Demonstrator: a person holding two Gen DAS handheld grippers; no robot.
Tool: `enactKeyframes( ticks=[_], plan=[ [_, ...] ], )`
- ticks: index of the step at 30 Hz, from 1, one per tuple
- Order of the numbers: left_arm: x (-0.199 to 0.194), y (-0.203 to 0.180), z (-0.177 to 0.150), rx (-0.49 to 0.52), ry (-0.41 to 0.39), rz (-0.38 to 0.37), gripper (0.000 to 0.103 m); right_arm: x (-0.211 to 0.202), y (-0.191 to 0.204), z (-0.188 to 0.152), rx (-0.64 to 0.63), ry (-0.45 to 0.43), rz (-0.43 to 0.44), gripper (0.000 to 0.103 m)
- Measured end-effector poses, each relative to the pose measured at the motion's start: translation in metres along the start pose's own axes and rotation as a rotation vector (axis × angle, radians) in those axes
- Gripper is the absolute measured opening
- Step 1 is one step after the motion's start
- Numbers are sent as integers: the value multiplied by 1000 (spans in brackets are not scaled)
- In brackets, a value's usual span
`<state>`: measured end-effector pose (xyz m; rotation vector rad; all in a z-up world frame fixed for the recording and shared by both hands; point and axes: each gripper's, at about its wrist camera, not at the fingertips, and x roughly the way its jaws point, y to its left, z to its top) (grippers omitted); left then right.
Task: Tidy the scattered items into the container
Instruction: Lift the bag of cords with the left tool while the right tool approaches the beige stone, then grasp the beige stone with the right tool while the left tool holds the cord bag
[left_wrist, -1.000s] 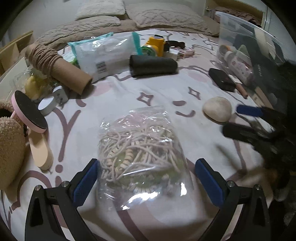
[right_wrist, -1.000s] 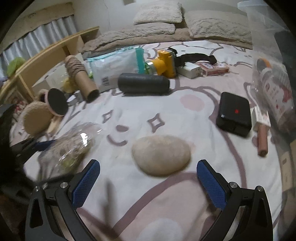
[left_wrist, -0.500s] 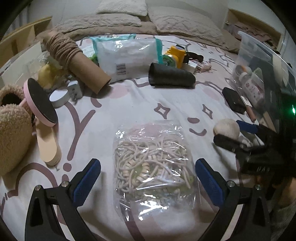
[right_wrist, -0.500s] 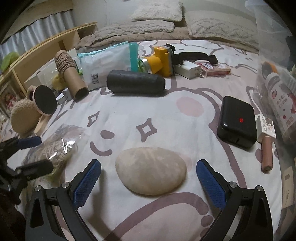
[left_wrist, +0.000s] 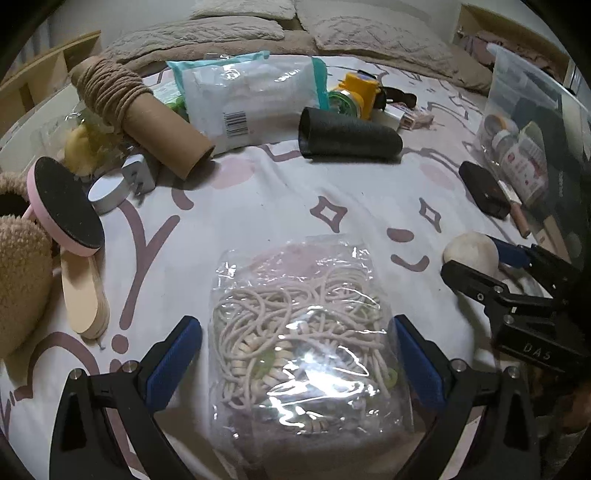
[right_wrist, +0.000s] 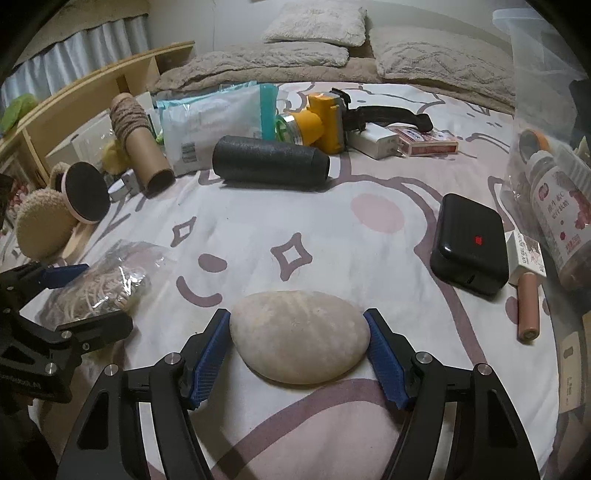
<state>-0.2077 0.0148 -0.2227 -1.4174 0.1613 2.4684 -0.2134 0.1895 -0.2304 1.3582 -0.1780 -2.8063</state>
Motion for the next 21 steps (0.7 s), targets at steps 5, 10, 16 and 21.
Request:
enactKeyframes(
  ticks=[5, 10, 16, 21],
  plan=[
    [2, 1, 2, -20, -3, 14, 91, 4, -2, 0, 2, 20, 7, 75],
    [1, 0, 1, -19, -12, 21, 87, 4, -2, 0, 4, 17, 12, 75],
    [-3, -3, -1, -14, -20, 8, 79, 3, -2, 0, 5, 9, 14, 76],
    [-9, -5, -6, -20, -36, -5, 72, -1, -1, -1, 3, -11, 1, 73]
  ],
)
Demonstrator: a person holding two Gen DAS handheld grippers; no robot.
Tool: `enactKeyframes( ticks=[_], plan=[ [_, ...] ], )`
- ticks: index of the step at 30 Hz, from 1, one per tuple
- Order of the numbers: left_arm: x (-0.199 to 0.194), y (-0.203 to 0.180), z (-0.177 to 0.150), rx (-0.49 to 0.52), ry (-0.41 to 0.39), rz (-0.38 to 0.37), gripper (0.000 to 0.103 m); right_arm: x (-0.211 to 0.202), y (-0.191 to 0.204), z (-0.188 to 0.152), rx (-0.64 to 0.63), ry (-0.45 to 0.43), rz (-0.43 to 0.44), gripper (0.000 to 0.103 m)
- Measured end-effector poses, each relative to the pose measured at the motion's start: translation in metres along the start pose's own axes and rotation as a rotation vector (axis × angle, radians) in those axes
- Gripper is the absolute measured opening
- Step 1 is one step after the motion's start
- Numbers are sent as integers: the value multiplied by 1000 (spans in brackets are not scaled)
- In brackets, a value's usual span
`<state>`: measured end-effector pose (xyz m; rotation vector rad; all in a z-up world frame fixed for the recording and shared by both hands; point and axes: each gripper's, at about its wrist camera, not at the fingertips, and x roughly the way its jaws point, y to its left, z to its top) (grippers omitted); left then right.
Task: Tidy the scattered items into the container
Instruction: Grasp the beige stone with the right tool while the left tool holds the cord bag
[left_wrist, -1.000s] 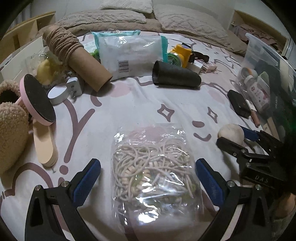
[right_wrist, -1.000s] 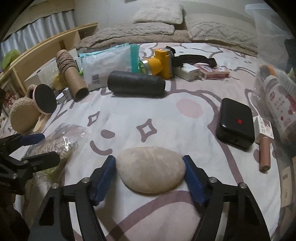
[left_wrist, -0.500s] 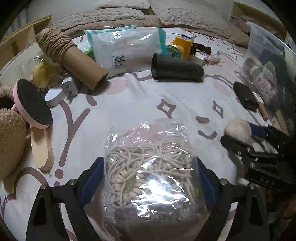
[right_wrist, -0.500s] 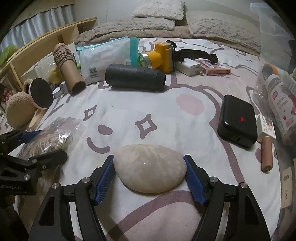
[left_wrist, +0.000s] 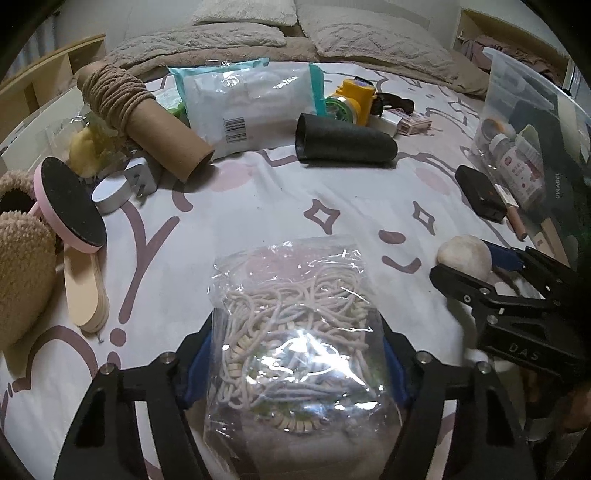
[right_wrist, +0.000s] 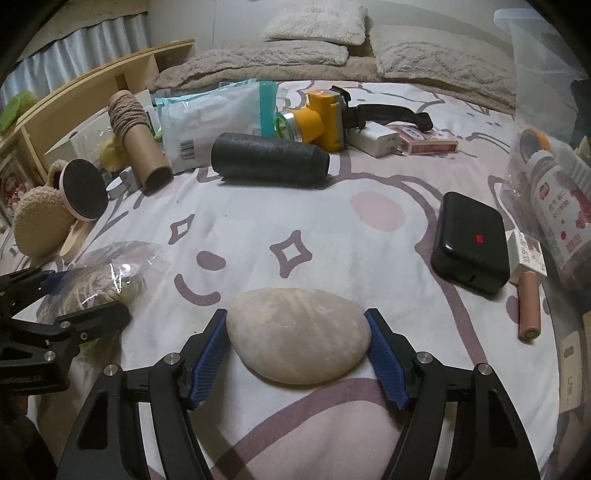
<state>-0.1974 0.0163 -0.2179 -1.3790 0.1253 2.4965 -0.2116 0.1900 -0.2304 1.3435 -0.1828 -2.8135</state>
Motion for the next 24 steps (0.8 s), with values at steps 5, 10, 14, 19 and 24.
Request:
enactKeyframes(
  ticks=[5, 10, 14, 19, 24],
  plan=[
    [-9, 4, -2, -32, -23, -28, 68, -6, -1, -1, 6, -28, 11, 73],
    [-17, 4, -3, -40, -49, -37, 67, -13, 3, -2, -12, -46, 9, 73],
    [-25, 3, -5, -46, -63, -46, 67, -23, 8, -3, -32, -67, 14, 73],
    [-34, 1, -8, -55, -77, -50, 67, -33, 12, -9, -40, -61, 34, 73],
    [-45, -3, -15, -71, -92, -58, 67, -45, 15, -21, -54, -37, 51, 73]
  ],
)
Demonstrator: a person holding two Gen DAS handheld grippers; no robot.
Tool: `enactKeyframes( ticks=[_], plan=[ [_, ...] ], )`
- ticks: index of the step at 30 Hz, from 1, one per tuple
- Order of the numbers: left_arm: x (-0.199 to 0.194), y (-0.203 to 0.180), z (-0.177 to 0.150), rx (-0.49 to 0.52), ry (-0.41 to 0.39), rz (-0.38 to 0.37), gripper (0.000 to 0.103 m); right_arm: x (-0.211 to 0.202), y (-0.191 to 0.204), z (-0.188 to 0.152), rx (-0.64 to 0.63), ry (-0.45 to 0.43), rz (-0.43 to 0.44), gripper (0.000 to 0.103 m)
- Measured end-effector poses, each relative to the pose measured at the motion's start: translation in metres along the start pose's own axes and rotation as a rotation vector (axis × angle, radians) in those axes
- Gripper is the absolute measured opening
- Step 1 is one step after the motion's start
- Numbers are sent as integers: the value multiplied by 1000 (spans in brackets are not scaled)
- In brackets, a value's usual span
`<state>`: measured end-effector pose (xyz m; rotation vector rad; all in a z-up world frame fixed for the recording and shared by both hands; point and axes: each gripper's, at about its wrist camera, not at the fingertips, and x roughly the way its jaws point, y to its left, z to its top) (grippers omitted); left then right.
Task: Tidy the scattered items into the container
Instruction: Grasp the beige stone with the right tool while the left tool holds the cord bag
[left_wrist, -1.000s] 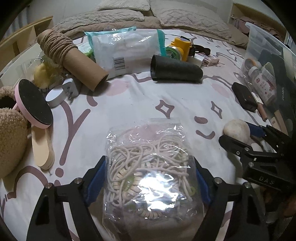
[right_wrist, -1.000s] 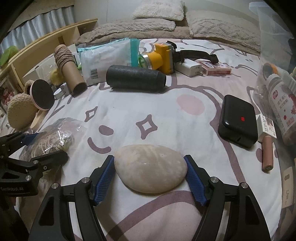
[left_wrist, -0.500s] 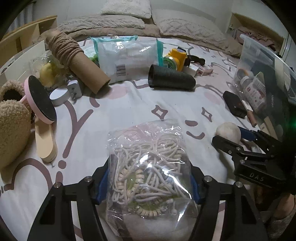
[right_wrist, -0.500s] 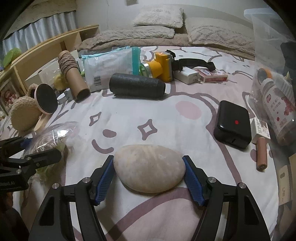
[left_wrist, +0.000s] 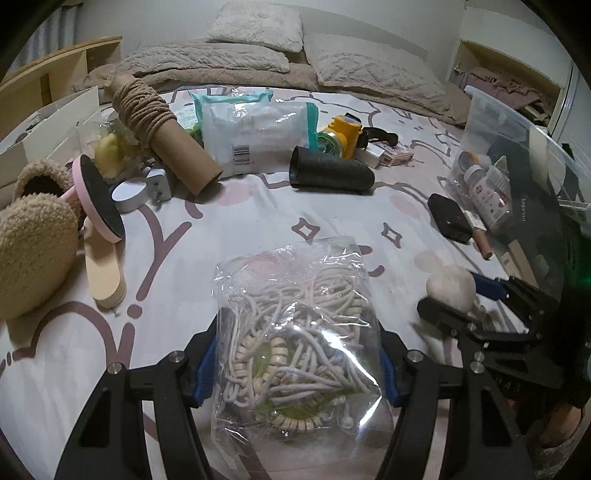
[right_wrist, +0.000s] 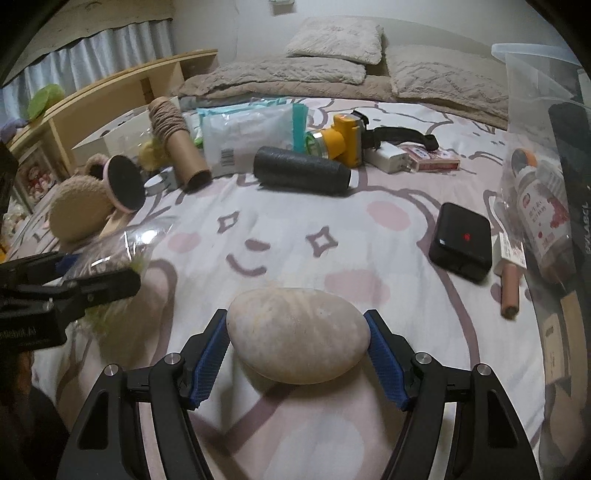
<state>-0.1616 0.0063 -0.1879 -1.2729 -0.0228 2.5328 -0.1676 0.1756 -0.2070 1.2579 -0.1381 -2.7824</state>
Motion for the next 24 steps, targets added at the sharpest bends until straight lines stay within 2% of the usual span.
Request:
enactKeyframes(
  ticks=[14, 24],
  plan=[
    [-30, -39, -38, 43, -32, -45, 67, -50, 0, -17, 26, -46, 20, 73],
    [-52, -57, -54, 59, -52, -83, 67, -105, 0, -17, -4, -93, 79, 73]
  ],
)
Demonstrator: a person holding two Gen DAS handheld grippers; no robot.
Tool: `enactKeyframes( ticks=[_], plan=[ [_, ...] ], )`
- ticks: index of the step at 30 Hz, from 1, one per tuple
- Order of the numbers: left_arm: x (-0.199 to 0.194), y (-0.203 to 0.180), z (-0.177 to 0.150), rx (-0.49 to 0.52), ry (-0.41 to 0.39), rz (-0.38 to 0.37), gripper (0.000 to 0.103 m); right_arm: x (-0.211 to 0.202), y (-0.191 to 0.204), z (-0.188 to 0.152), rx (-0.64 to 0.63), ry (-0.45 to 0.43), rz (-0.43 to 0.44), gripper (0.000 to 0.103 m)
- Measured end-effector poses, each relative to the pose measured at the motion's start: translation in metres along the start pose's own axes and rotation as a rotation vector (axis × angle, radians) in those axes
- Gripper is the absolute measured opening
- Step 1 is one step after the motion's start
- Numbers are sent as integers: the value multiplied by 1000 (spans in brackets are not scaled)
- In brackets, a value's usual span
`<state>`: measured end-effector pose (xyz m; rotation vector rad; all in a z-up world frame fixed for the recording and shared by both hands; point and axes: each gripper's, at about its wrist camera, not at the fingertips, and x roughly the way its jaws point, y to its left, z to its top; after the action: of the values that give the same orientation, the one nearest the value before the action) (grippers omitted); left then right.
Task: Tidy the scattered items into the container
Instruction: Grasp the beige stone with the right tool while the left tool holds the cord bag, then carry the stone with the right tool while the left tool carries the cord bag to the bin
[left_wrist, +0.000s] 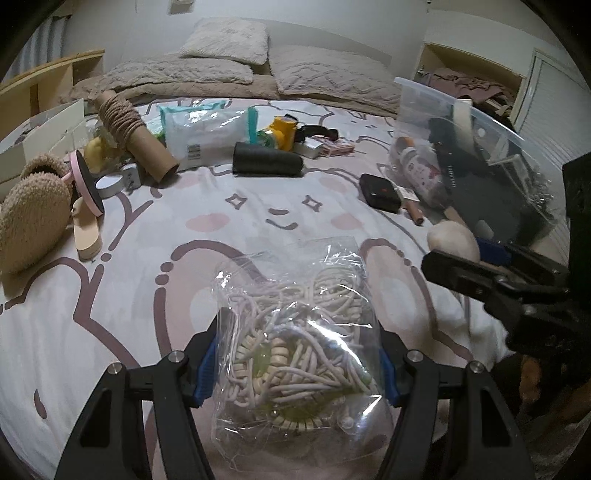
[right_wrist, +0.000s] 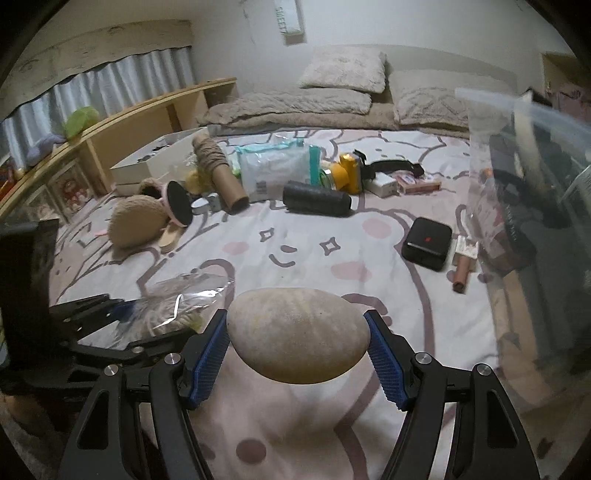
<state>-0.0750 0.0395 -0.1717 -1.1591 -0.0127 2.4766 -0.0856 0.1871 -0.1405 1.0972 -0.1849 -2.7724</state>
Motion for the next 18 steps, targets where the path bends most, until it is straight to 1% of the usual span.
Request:
enactKeyframes(
  ticks=[5, 11, 18],
  plan=[
    [-14, -12, 9, 8, -25, -18, 67, -32, -8, 10, 5, -2, 26, 73],
    [-41, -33, 35, 29, -86, -48, 67, -81, -25, 33, 23, -51, 33, 73],
    [-66, -61, 71, 63, -154, -84, 67, -133, -63, 61, 51, -92, -6, 73]
  ],
)
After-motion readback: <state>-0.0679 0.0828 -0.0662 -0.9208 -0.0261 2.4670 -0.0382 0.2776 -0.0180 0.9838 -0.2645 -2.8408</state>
